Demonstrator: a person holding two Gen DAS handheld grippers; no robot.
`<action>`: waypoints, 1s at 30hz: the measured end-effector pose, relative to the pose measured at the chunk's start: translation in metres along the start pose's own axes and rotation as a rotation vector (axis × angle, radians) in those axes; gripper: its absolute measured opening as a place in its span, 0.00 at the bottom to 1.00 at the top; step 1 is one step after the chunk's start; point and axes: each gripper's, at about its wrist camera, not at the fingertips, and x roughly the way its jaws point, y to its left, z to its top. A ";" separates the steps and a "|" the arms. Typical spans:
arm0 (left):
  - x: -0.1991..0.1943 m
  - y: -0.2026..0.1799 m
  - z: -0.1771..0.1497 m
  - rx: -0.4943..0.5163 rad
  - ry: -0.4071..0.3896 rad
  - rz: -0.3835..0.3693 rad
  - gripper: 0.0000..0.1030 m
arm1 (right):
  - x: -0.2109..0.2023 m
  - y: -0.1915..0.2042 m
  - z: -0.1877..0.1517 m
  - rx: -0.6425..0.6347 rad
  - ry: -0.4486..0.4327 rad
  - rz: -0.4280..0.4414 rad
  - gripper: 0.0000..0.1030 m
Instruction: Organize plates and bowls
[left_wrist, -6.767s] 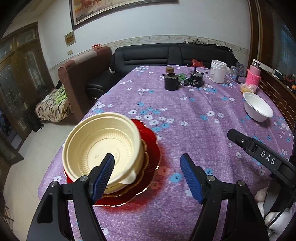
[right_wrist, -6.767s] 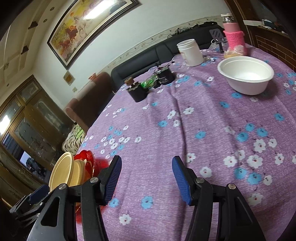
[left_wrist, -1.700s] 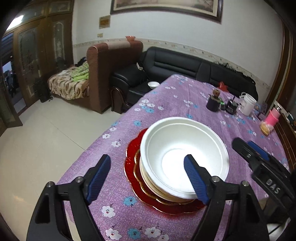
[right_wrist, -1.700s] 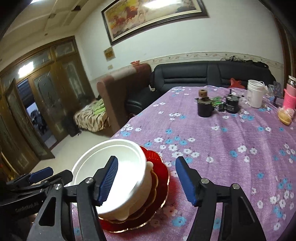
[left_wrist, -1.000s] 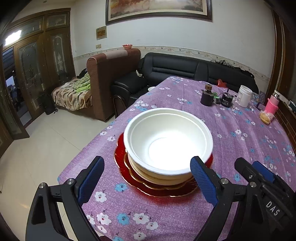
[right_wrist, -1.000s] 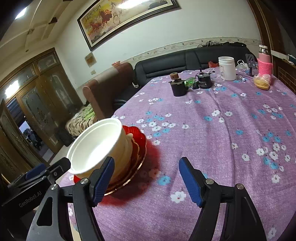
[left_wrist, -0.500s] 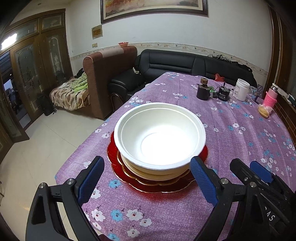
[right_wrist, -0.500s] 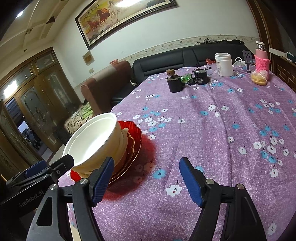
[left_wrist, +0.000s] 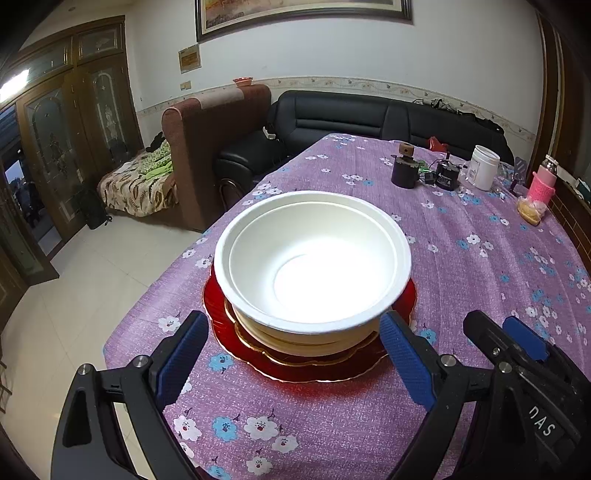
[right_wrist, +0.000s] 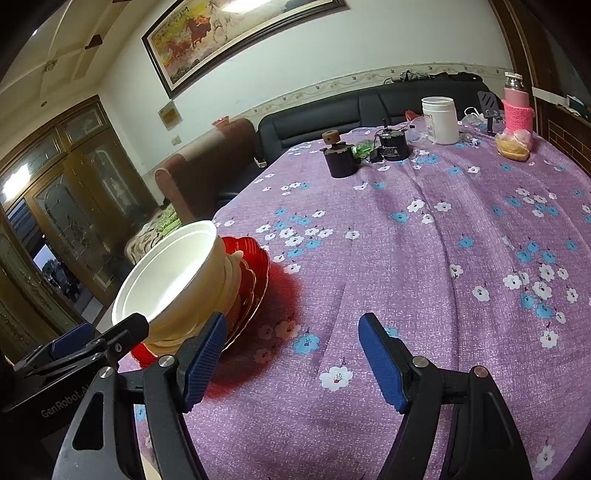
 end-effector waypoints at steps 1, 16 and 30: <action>0.001 0.000 0.000 0.000 0.002 0.000 0.91 | 0.000 0.000 0.000 0.001 0.000 0.001 0.76; 0.004 0.003 -0.001 -0.005 -0.004 0.008 0.91 | -0.004 -0.004 -0.003 -0.007 -0.025 -0.043 0.78; -0.035 0.025 -0.006 -0.121 -0.190 0.065 1.00 | -0.011 0.020 -0.009 -0.132 -0.071 -0.055 0.80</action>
